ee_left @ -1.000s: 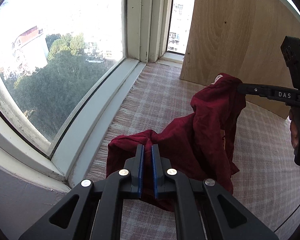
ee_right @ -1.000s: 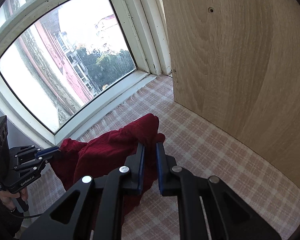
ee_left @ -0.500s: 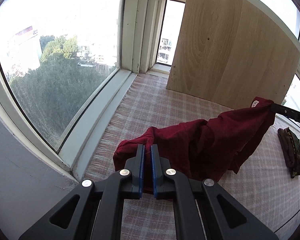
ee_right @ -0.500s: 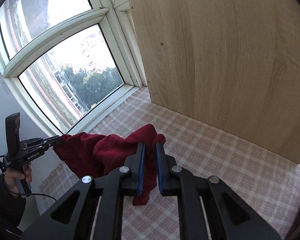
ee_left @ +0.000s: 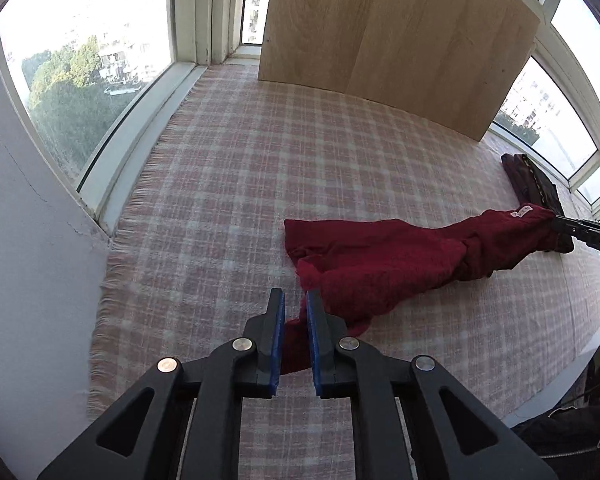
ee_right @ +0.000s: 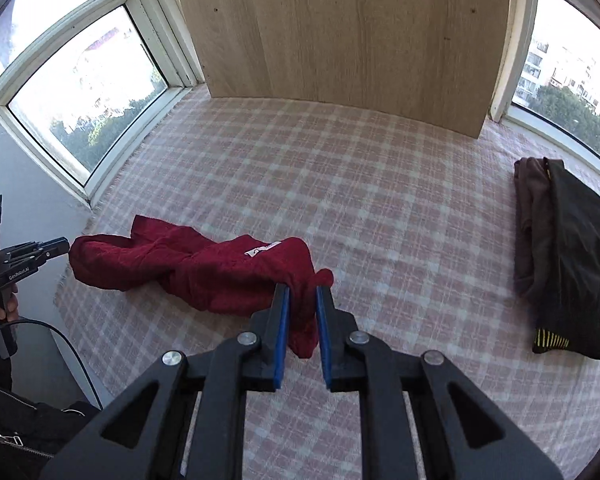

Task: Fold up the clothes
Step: 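Lift the red shorts with both grippers, stretching the waistband between them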

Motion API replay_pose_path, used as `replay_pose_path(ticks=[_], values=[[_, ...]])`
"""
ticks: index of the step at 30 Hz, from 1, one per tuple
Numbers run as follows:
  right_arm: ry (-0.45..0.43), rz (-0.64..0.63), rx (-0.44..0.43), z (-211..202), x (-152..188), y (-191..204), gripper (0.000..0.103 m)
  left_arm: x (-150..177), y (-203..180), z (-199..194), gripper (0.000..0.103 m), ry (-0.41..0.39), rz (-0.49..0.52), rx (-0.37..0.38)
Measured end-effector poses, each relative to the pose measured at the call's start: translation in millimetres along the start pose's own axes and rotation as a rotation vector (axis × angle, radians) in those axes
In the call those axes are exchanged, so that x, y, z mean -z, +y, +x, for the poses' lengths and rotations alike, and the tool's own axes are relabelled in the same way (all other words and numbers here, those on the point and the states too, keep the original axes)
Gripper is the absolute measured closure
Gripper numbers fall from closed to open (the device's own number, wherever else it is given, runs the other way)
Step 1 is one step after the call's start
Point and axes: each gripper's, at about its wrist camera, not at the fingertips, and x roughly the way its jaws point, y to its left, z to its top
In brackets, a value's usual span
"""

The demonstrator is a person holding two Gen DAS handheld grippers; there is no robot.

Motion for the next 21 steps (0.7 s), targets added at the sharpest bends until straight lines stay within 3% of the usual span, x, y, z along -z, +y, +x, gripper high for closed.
replay_pose_path(ticks=[2,3,6,9,12,16,21], values=[[0.004,0.017,0.002,0,17,-7,0.083,15,-5,5,0.082,0.045,0.014,-0.010],[0.006,0.025,0.004,1,25,-11,0.081,16,-8,3,0.074,0.044,0.033,-0.010],[0.012,0.050,0.007,1,50,-21,0.076,0,-16,6,0.059,-0.002,0.087,0.012],[-0.015,0.106,-0.020,-4,55,-34,0.058,-24,-20,30,0.058,-0.013,0.131,0.027],[-0.029,0.145,-0.028,-5,51,-41,0.058,-43,-16,68,0.058,0.029,0.128,0.004],[-0.032,0.155,0.007,1,50,-45,0.058,-44,-11,105,0.058,0.099,0.112,0.016],[-0.035,0.202,-0.025,13,45,-53,0.058,-40,-8,129,0.058,0.147,0.085,0.024]])
